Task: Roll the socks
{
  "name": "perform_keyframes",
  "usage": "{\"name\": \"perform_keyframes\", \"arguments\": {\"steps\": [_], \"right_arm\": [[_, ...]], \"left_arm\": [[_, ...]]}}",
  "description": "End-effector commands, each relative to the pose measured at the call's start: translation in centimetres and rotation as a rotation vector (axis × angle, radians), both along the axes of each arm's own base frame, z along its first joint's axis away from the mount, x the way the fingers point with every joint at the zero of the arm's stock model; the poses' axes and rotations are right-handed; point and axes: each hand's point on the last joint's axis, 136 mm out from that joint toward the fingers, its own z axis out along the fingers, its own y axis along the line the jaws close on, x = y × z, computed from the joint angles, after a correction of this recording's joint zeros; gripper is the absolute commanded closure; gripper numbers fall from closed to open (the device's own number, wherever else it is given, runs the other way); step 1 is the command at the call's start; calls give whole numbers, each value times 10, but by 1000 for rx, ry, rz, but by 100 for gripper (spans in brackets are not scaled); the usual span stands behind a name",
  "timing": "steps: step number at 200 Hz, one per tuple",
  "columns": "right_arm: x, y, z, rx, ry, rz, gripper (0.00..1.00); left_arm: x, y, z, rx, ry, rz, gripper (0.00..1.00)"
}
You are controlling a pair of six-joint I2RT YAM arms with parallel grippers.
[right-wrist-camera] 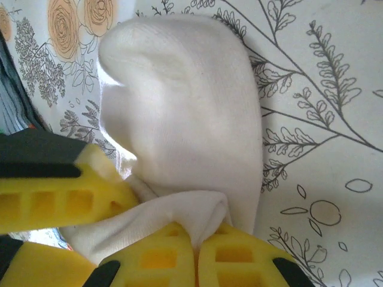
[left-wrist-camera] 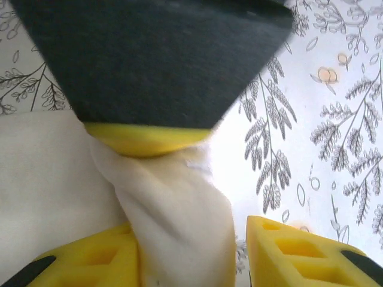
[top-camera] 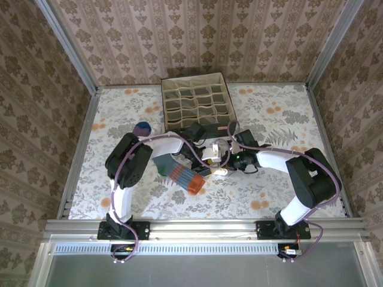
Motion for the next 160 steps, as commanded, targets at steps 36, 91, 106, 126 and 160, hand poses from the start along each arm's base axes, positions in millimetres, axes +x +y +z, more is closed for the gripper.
{"name": "perform_keyframes", "arguments": {"steps": [36,91,106,126,160], "right_arm": [[-28,-29,-33,-173,175,-27,100],[-24,-25,-24,-168,175,-7,100],[-24,-24,-23,-165,179,-6,100],[-24,-23,-22,-160,185,-2,100],[-24,-21,-20,-156,191,5,100]], "left_arm": [[11,6,45,-208,-402,-27,51],[-3,-2,47,-218,-700,-93,47],[-8,-9,38,-203,-706,-126,47],[-12,-17,26,-181,-697,-159,50],[-10,-17,0,-123,-670,-179,56]]}}
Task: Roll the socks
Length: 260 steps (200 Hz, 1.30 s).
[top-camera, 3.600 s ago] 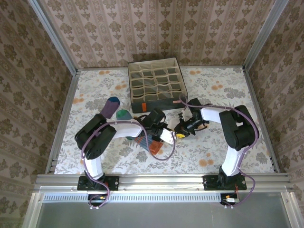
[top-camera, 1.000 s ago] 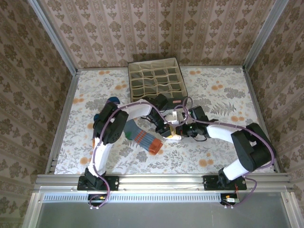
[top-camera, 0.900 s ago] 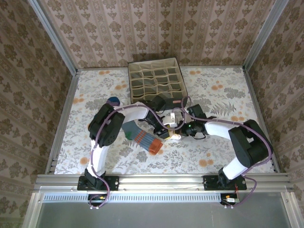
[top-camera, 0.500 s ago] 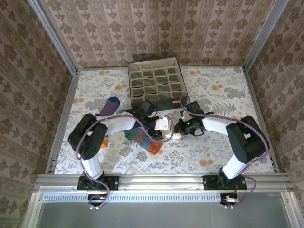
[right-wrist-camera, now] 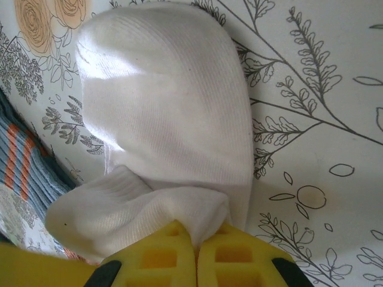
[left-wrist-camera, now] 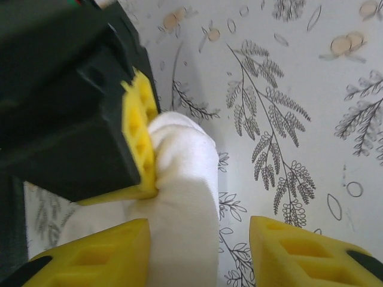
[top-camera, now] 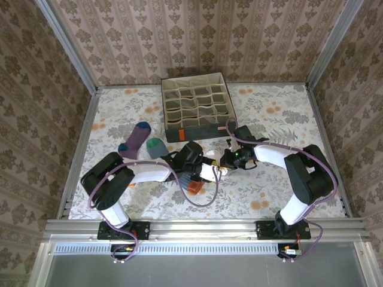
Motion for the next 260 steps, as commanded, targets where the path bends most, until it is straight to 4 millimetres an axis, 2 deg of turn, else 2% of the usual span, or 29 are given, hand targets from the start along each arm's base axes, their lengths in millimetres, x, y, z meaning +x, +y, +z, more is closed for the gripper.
{"name": "perform_keyframes", "arguments": {"steps": [1,28,40,52,61,76,101,129,148,176,200,223,241,260], "right_arm": [[-21,-18,-22,-103,106,4,100],[-22,-14,-20,-80,116,9,100],[-22,-11,-17,-62,119,13,100],[-24,-7,-13,-36,122,20,100],[-25,-5,-8,-15,122,26,98],[-27,-2,6,10,108,34,90],[-22,-7,37,2,51,35,74],[-7,-18,66,-56,-22,13,73],[7,-16,73,-78,-58,8,75],[26,2,59,-79,-72,30,81],[39,25,34,-82,-60,76,83],[42,43,10,-77,-29,107,84],[37,43,-9,-103,12,114,85],[29,29,-26,-164,40,99,86]], "left_arm": [[6,-3,-11,35,-33,-9,56],[12,4,-35,104,-38,21,58],[16,7,-44,137,-43,45,61],[18,10,-50,160,-38,65,71],[19,11,-53,168,-32,74,83],[18,14,-56,175,-25,80,100],[9,16,-50,144,4,65,100],[-5,18,-37,75,113,46,100],[-15,22,-32,63,207,40,100],[-23,23,-25,34,259,38,100],[-29,21,-21,30,317,24,100],[-34,21,-19,23,352,14,100],[-35,22,-18,30,368,20,100],[-35,25,-13,38,408,44,100]]}}
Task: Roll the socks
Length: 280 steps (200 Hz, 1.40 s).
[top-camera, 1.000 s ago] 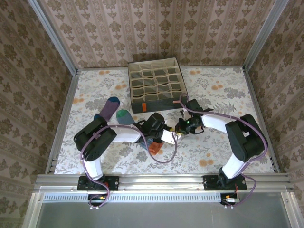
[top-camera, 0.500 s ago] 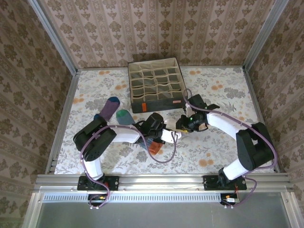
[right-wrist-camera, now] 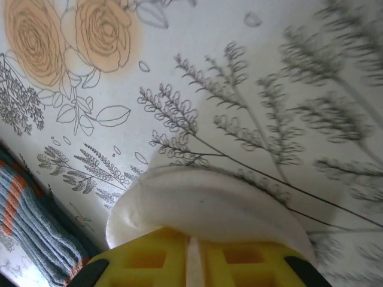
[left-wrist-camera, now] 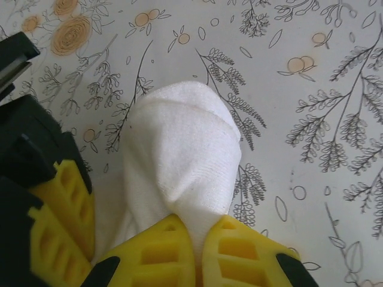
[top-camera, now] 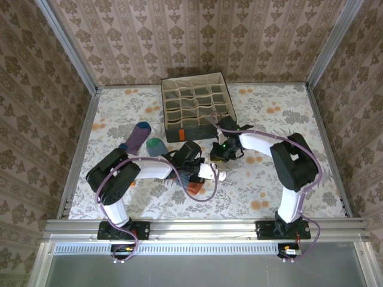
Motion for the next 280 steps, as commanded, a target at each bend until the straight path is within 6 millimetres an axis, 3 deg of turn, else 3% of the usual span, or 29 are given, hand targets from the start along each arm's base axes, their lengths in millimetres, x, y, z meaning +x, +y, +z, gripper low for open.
{"name": "perform_keyframes", "arguments": {"steps": [1,38,61,108,165,218,248,280], "right_arm": [[-2,-12,-18,-73,1,-13,86],[-27,-38,-42,-137,57,-39,87],[-35,-44,-44,-135,47,-57,87],[-18,-46,-2,-75,-130,-97,74],[-13,-73,34,-51,-270,-189,63],[-38,-50,67,180,-417,-117,48],[-53,-45,52,216,-379,-118,44],[-52,-39,38,215,-340,-119,45]], "left_arm": [[-18,16,-4,66,159,20,100],[-26,19,16,46,446,28,100],[-31,18,15,106,574,33,100],[-15,14,-5,249,722,198,100],[2,12,-24,278,783,290,100],[14,12,-36,271,812,326,100],[21,12,-39,253,836,342,100],[21,10,-38,245,844,323,100]]}}
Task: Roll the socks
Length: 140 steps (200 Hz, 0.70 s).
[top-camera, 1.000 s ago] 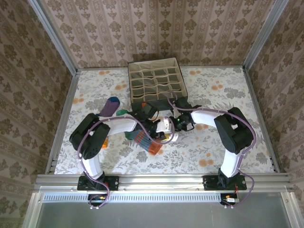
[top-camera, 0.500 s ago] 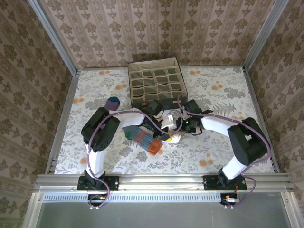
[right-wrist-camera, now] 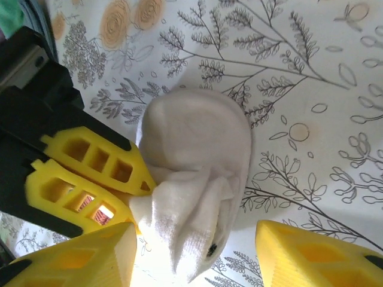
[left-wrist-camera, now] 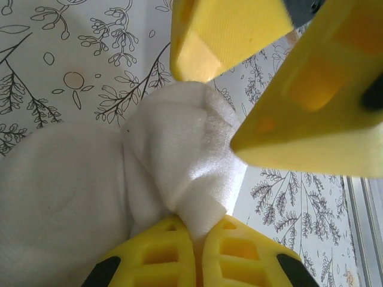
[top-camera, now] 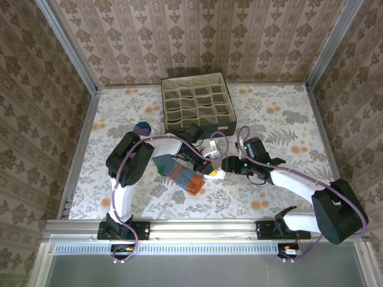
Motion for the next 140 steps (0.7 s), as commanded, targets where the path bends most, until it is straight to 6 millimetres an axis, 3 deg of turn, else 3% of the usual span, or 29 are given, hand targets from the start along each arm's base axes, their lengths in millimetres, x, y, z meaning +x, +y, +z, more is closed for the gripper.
{"name": "perform_keyframes", "arguments": {"steps": [1,39,58,72,86,114,140], "right_arm": [[5,11,-1,44,3,9,45],[17,21,-16,42,53,18,53],[16,27,-22,44,99,33,73],[13,22,-31,10,145,14,88],[8,15,-40,-30,197,-9,96],[-1,0,-58,-156,312,-39,100],[0,-8,-62,-232,356,-39,100]], "left_arm": [[3,19,-41,140,26,36,100],[3,18,-39,133,23,25,100],[4,17,-39,131,7,25,100],[7,16,-36,119,-25,20,95],[9,16,-32,104,-89,9,86],[16,17,-16,69,-288,-16,71],[21,18,2,53,-507,-39,66]]}}
